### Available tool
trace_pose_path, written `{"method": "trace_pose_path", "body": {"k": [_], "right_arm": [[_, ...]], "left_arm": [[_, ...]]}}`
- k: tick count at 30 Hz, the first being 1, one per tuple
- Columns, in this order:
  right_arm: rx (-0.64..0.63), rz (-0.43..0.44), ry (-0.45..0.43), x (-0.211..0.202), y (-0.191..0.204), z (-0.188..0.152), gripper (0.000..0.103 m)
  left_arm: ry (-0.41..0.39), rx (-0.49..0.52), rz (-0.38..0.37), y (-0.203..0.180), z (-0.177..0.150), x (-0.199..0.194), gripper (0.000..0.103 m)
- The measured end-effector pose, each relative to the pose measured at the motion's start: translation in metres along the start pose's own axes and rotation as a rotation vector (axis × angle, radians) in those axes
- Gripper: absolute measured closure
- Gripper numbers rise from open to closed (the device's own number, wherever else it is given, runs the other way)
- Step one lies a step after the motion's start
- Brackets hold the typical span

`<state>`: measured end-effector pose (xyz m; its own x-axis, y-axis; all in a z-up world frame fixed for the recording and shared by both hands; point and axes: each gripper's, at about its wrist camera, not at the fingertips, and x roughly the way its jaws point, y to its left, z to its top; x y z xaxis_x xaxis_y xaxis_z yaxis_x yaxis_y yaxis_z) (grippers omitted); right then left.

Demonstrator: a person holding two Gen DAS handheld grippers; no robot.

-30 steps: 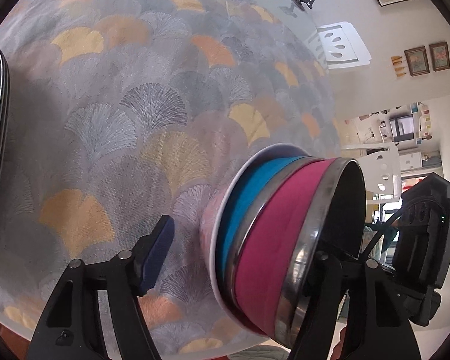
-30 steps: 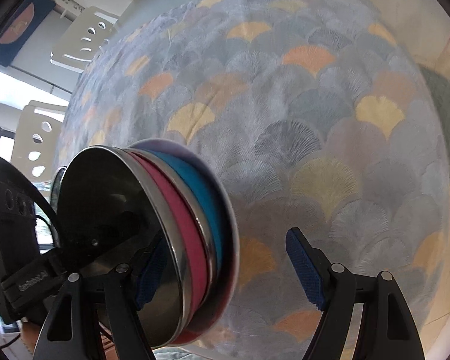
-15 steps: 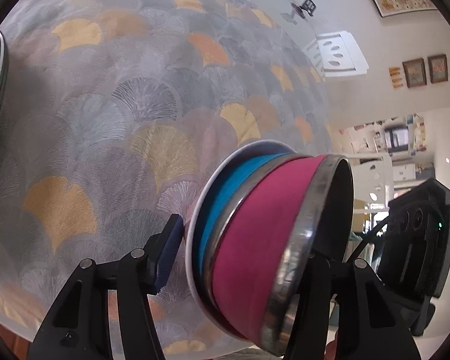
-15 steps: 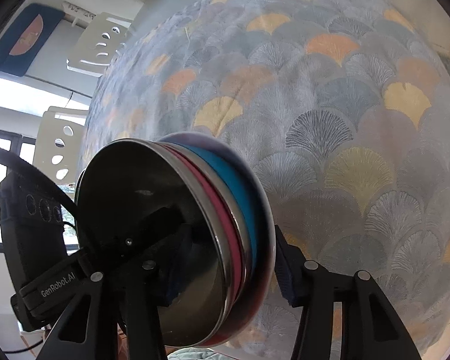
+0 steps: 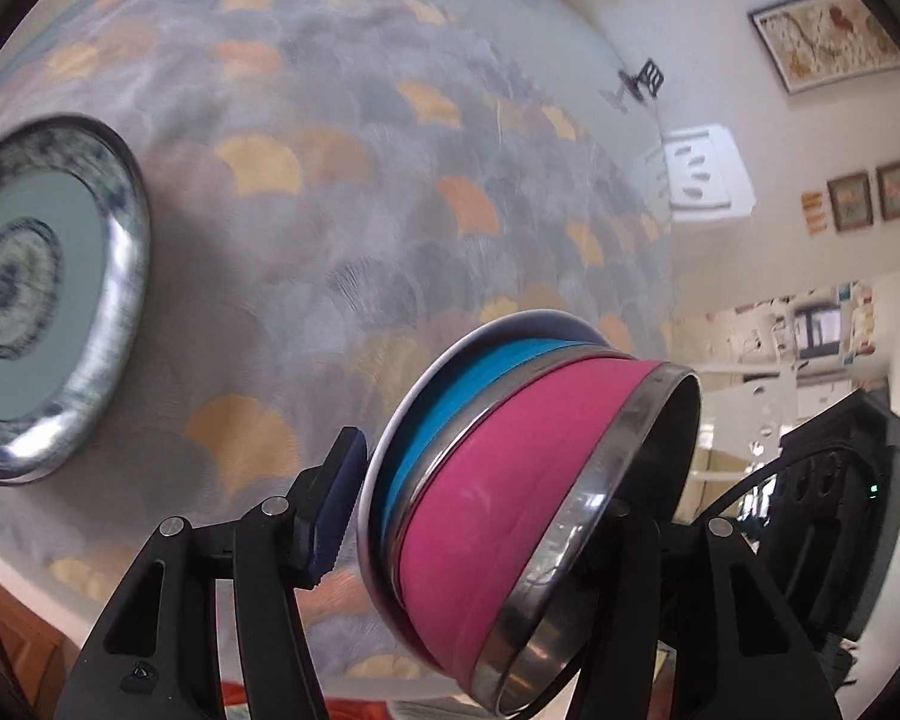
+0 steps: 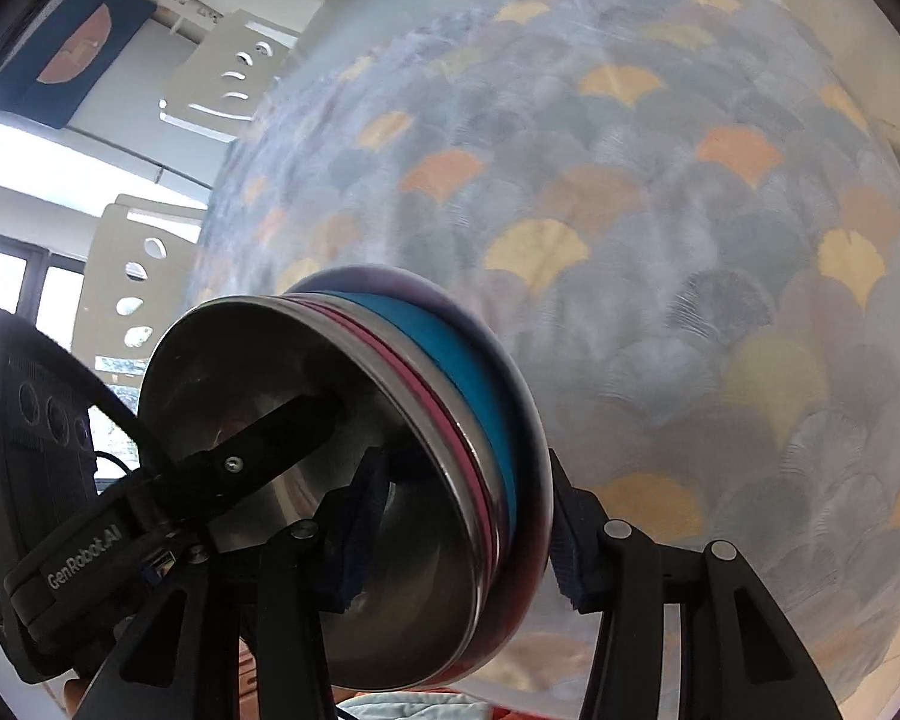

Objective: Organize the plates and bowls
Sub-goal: 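Carry the bowl stack over the plate stack with the left gripper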

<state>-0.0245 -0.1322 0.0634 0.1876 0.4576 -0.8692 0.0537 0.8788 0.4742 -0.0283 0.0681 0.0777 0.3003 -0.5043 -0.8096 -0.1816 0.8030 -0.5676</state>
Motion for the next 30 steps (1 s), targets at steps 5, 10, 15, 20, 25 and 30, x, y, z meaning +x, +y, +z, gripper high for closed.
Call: {"method": "trace_pose_path", "body": {"k": [5, 10, 15, 20, 25, 30], "right_arm": [[-0.031, 0.024, -0.056, -0.022, 0.057, 0.009, 0.055], [-0.066, 0.058, -0.126, -0.035, 0.134, 0.013, 0.055], [-0.085, 0.076, -0.131, -0.016, 0.186, 0.007, 0.056], [-0.050, 0.075, -0.038, 0.036, 0.208, 0.001, 0.056], [0.028, 0.054, 0.051, 0.084, 0.205, -0.007, 0.056], [0.049, -0.009, 0.071, 0.106, 0.207, -0.009, 0.056]], "left_arm": [[-0.067, 0.032, -0.001, 0.005, 0.027, -0.064, 0.051], [-0.134, 0.082, 0.026, 0.020, 0.054, -0.129, 0.051], [-0.162, 0.085, 0.053, 0.058, 0.072, -0.157, 0.051], [-0.060, 0.073, 0.085, 0.111, 0.088, -0.146, 0.051], [0.036, 0.012, 0.051, 0.154, 0.093, -0.125, 0.051], [0.101, 0.024, 0.053, 0.170, 0.095, -0.106, 0.051]]}}
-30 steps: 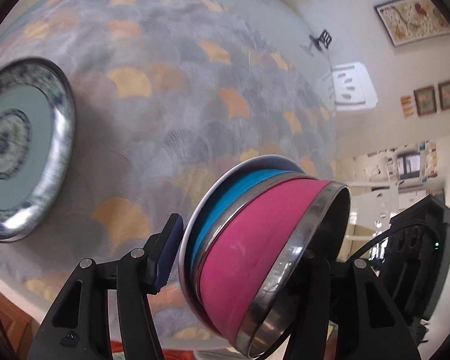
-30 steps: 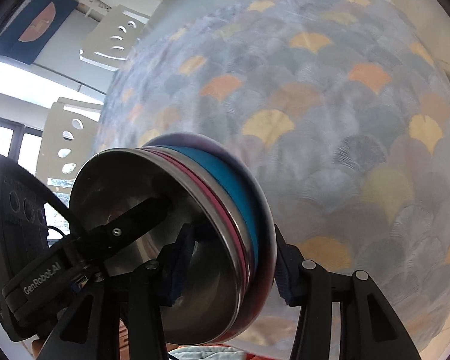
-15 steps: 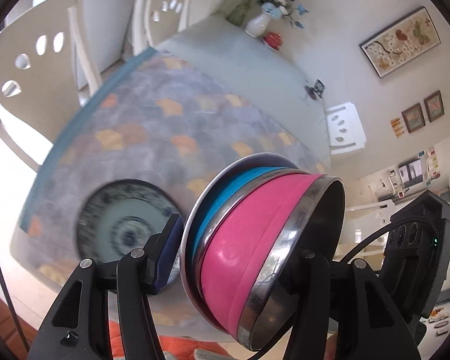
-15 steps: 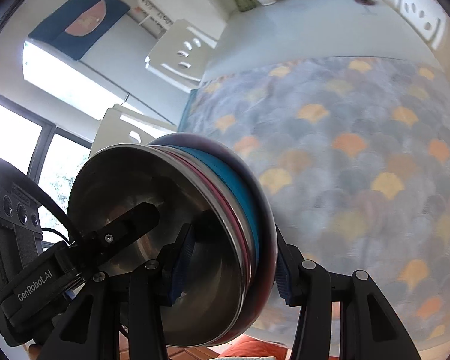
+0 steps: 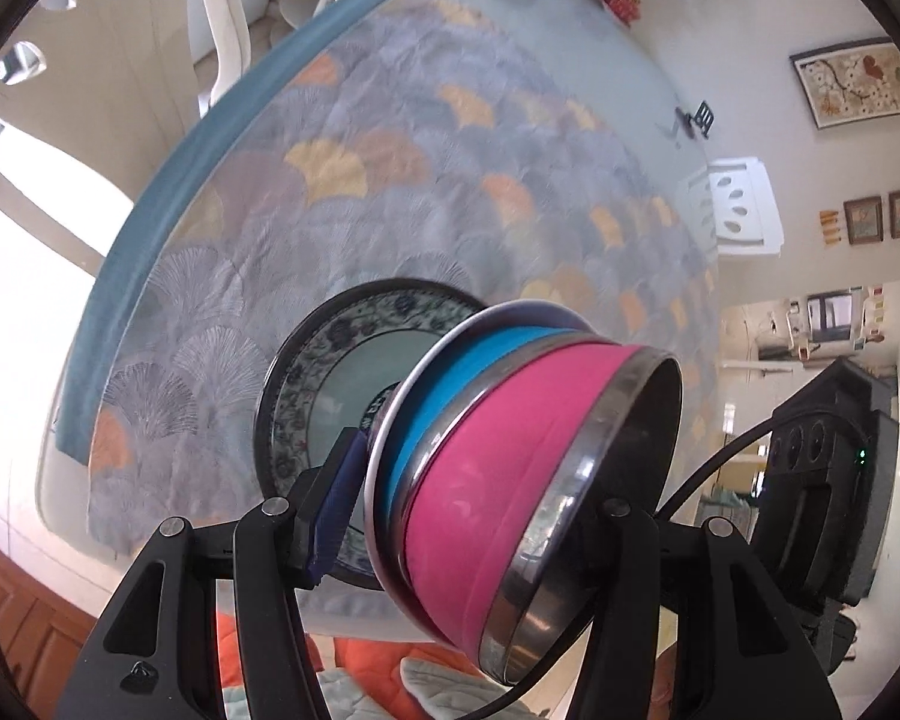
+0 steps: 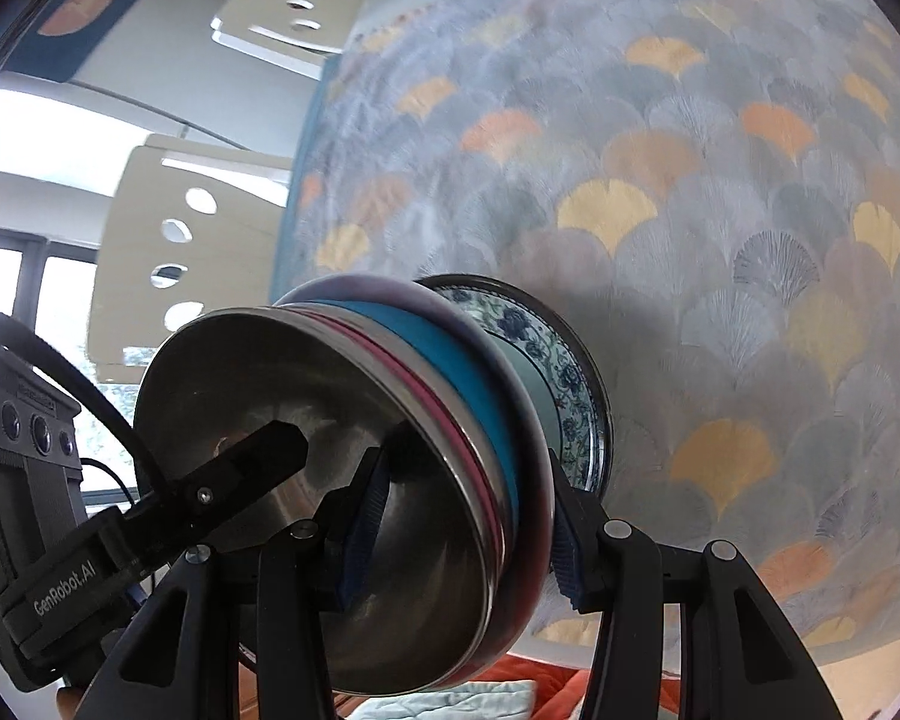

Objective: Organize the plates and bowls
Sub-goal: 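Carry the bowl stack over the plate stack with the left gripper, then lower the bowl stack onto the plates and open the left gripper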

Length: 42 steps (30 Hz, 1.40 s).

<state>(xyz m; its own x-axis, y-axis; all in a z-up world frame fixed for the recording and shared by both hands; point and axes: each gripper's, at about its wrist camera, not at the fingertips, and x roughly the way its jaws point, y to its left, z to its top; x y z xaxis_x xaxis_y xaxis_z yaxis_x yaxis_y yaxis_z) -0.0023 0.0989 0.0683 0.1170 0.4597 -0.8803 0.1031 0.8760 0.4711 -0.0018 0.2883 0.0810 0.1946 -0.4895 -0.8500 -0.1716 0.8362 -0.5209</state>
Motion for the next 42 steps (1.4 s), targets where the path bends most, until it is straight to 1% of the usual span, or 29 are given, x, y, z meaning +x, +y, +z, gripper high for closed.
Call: {"method": "trace_pose_path", "body": {"k": [5, 8, 12, 15, 18, 23, 26, 28, 30, 32, 34, 35, 36, 38, 40, 42], "right_arm": [[0.038, -0.040, 0.022, 0.013, -0.006, 0.001, 0.056], [0.058, -0.047, 0.029, 0.018, -0.008, 0.000, 0.056], [0.057, -0.052, 0.014, 0.018, -0.004, 0.003, 0.056], [0.083, -0.027, 0.012, 0.016, -0.006, 0.004, 0.056], [0.097, -0.007, -0.015, 0.008, -0.009, 0.003, 0.056], [0.094, 0.000, -0.093, -0.019, -0.007, 0.001, 0.056], [0.072, -0.030, -0.154, -0.040, -0.001, -0.003, 0.056], [0.060, -0.052, -0.194, -0.054, 0.004, -0.007, 0.056], [0.047, -0.078, -0.237, -0.068, 0.010, -0.011, 0.056], [0.025, -0.111, -0.281, -0.082, 0.017, -0.015, 0.056], [0.000, -0.145, -0.333, -0.098, 0.024, -0.019, 0.056], [-0.014, -0.165, -0.365, -0.106, 0.027, -0.022, 0.055], [-0.029, -0.190, -0.398, -0.115, 0.031, -0.025, 0.055], [-0.062, -0.253, -0.471, -0.133, 0.035, -0.032, 0.049], [-0.091, -0.328, -0.542, -0.149, 0.037, -0.039, 0.049], [-0.105, -0.371, -0.578, -0.160, 0.034, -0.045, 0.049]], "left_arm": [[0.046, 0.011, -0.003, 0.009, 0.001, 0.010, 0.051], [0.053, 0.026, 0.006, 0.009, 0.003, 0.011, 0.051], [0.045, 0.037, 0.000, 0.010, 0.007, 0.008, 0.051], [0.038, 0.047, 0.002, 0.012, 0.009, 0.004, 0.051], [-0.013, 0.085, 0.004, 0.009, 0.009, -0.010, 0.051], [-0.078, 0.123, 0.028, 0.007, 0.013, -0.034, 0.051], [-0.108, 0.126, 0.013, 0.007, 0.013, -0.048, 0.051], [-0.144, 0.137, 0.007, 0.002, 0.012, -0.058, 0.051], [-0.202, 0.162, 0.011, -0.010, 0.009, -0.070, 0.051], [-0.247, 0.212, 0.024, -0.027, 0.006, -0.080, 0.051], [-0.295, 0.284, 0.042, -0.048, 0.001, -0.089, 0.051], [-0.326, 0.329, 0.052, -0.062, -0.003, -0.094, 0.049], [-0.358, 0.370, 0.058, -0.076, -0.007, -0.098, 0.049], [-0.407, 0.412, 0.066, -0.093, -0.014, -0.103, 0.046], [-0.440, 0.436, 0.063, -0.106, -0.019, -0.104, 0.046], [-0.460, 0.459, 0.055, -0.120, -0.024, -0.103, 0.046]]}}
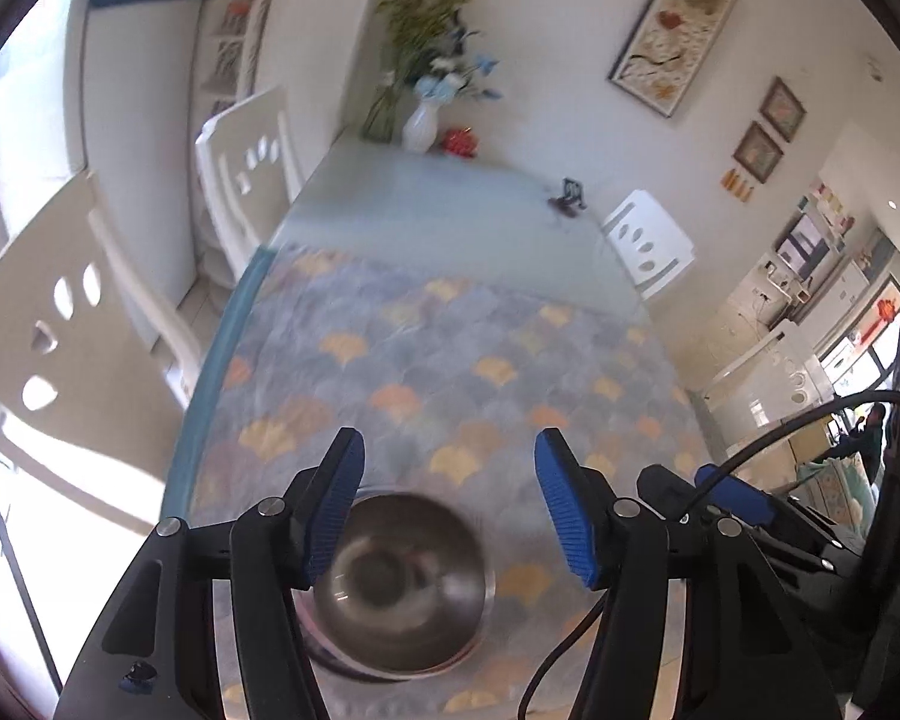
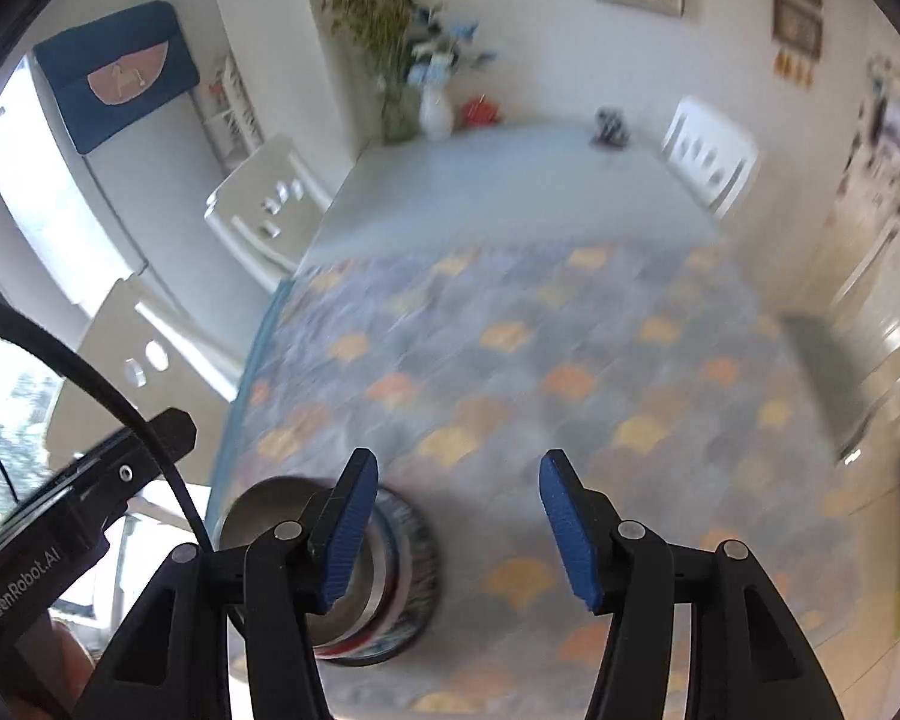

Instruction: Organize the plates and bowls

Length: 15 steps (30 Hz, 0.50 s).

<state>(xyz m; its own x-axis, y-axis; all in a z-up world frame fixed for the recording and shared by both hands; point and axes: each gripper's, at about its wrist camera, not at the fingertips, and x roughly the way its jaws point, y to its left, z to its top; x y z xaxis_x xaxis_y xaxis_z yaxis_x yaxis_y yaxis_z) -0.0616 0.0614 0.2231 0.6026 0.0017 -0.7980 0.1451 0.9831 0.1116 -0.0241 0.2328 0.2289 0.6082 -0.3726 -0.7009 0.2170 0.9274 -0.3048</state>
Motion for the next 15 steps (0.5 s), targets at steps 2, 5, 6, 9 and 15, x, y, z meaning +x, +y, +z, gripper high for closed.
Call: {"method": "trace_pose_path", "body": {"k": [2, 5, 6, 9, 15], "right_arm": [[-0.004, -0.028, -0.015, -0.006, -0.009, 0.000, 0.049], [0.016, -0.031, -0.009, -0.009, -0.031, 0.000, 0.049], [0.023, -0.030, -0.005, -0.010, -0.039, 0.000, 0.049], [0.044, -0.032, 0.006, -0.010, -0.060, 0.000, 0.049], [0.053, -0.030, 0.038, -0.002, -0.095, 0.002, 0.049]], "left_arm": [[-0.010, 0.028, -0.002, -0.018, 0.002, 0.004, 0.046], [-0.016, 0.054, -0.007, -0.043, 0.003, 0.010, 0.046], [-0.017, 0.059, -0.005, -0.052, 0.003, 0.013, 0.046], [-0.018, 0.086, 0.019, -0.074, 0.000, 0.019, 0.040], [-0.081, 0.109, 0.135, -0.108, -0.006, 0.023, 0.027]]}}
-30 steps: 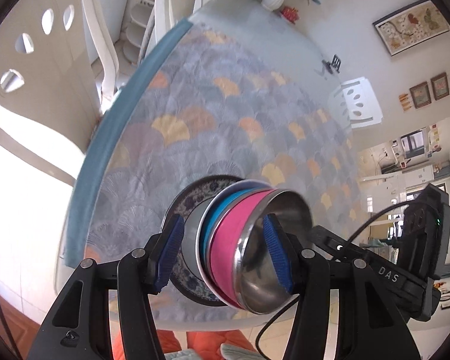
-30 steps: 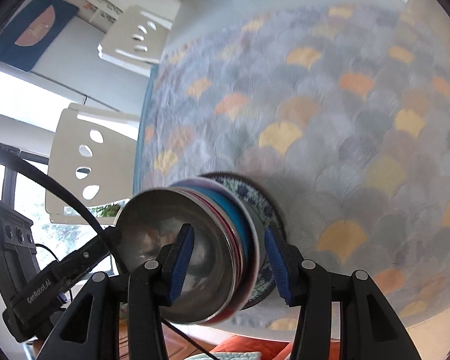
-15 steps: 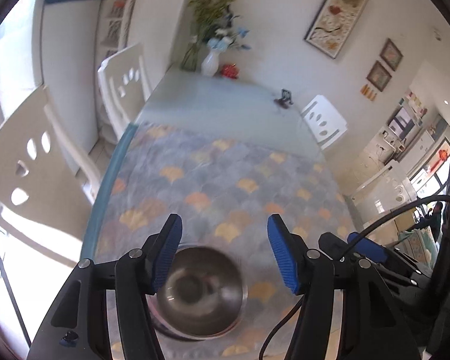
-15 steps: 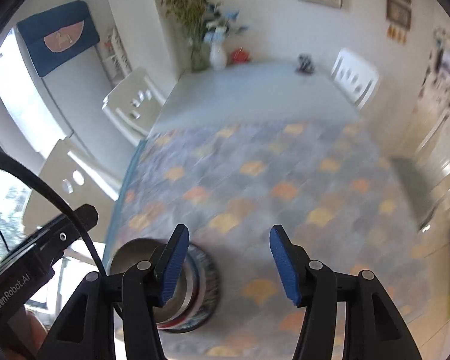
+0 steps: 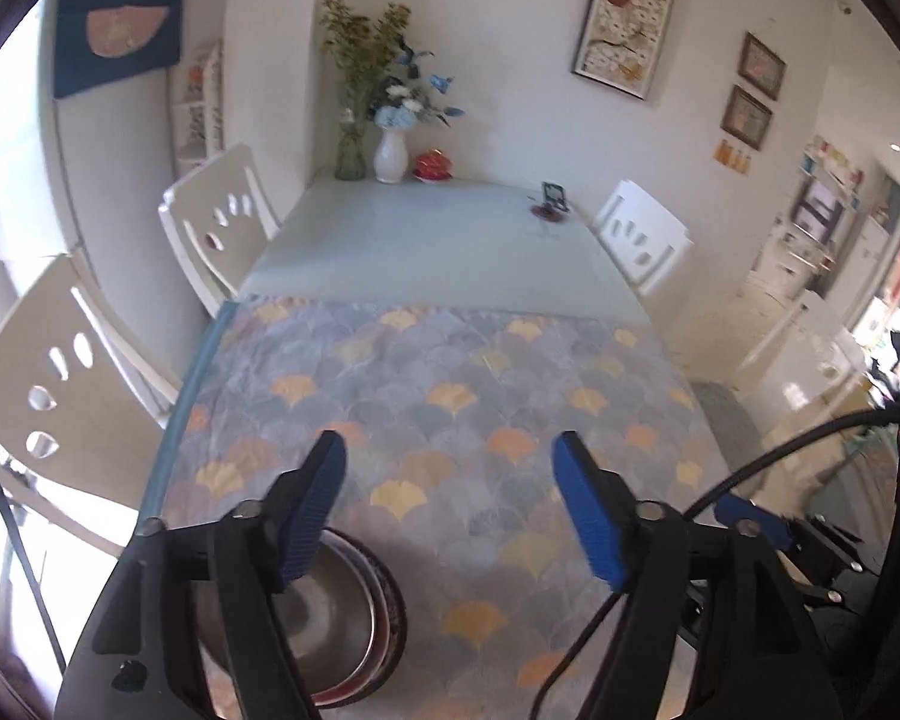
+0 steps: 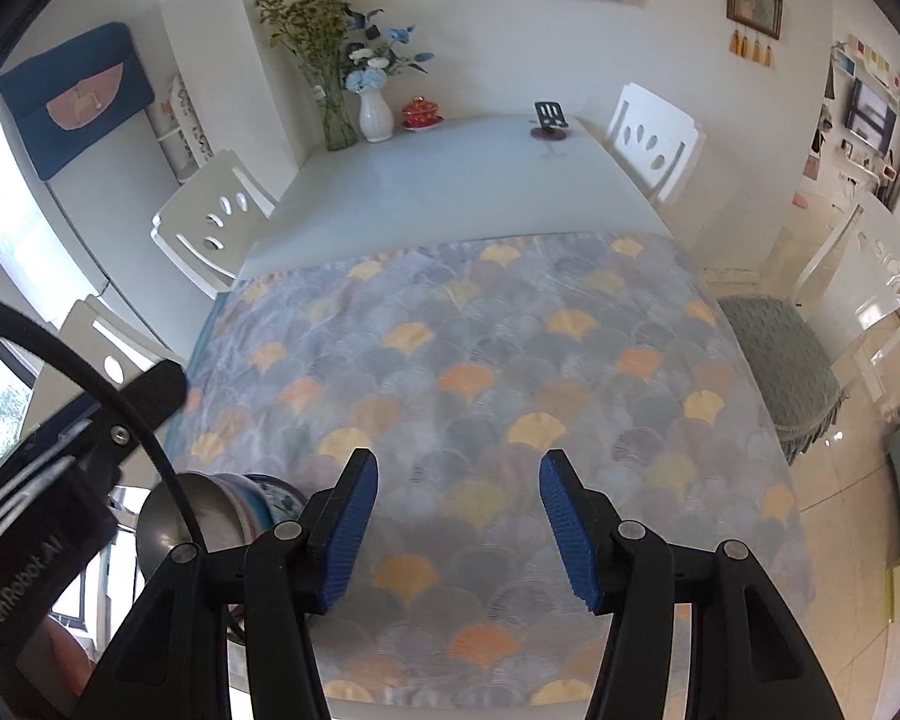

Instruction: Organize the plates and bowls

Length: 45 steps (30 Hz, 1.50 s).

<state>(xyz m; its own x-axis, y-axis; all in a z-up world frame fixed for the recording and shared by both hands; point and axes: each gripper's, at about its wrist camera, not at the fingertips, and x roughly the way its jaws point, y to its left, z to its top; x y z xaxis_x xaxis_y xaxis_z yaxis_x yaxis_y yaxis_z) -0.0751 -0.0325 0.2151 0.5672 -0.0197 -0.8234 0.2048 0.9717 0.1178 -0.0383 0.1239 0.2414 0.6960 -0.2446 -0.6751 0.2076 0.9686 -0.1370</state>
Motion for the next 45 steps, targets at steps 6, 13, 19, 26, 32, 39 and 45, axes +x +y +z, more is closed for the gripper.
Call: {"method": "trace_pose_path", "body": {"k": [6, 13, 19, 26, 32, 39, 45], "right_arm": [[0.012, 0.031, 0.049, 0.014, -0.029, 0.003, 0.049], [0.029, 0.044, 0.087, 0.023, -0.063, -0.001, 0.049], [0.065, 0.037, 0.108, 0.029, -0.095, -0.002, 0.049], [0.056, 0.030, 0.133, 0.035, -0.116, -0.005, 0.049], [0.035, 0.038, 0.140, 0.039, -0.126, -0.004, 0.049], [0.022, 0.055, 0.155, 0.043, -0.135, -0.004, 0.049], [0.024, 0.066, 0.167, 0.046, -0.139, -0.002, 0.049]], "left_arm": [[-0.028, 0.029, 0.140, -0.018, 0.010, 0.007, 0.024], [-0.035, 0.034, 0.204, -0.037, 0.015, 0.017, 0.024], [-0.023, 0.064, 0.239, -0.058, 0.011, 0.028, 0.011], [0.050, 0.060, 0.232, -0.072, 0.000, 0.045, 0.011], [0.063, 0.054, 0.202, -0.086, -0.003, 0.048, 0.011], [0.063, 0.053, 0.208, -0.095, -0.003, 0.049, 0.011], [0.071, 0.049, 0.204, -0.098, -0.005, 0.048, 0.011]]}}
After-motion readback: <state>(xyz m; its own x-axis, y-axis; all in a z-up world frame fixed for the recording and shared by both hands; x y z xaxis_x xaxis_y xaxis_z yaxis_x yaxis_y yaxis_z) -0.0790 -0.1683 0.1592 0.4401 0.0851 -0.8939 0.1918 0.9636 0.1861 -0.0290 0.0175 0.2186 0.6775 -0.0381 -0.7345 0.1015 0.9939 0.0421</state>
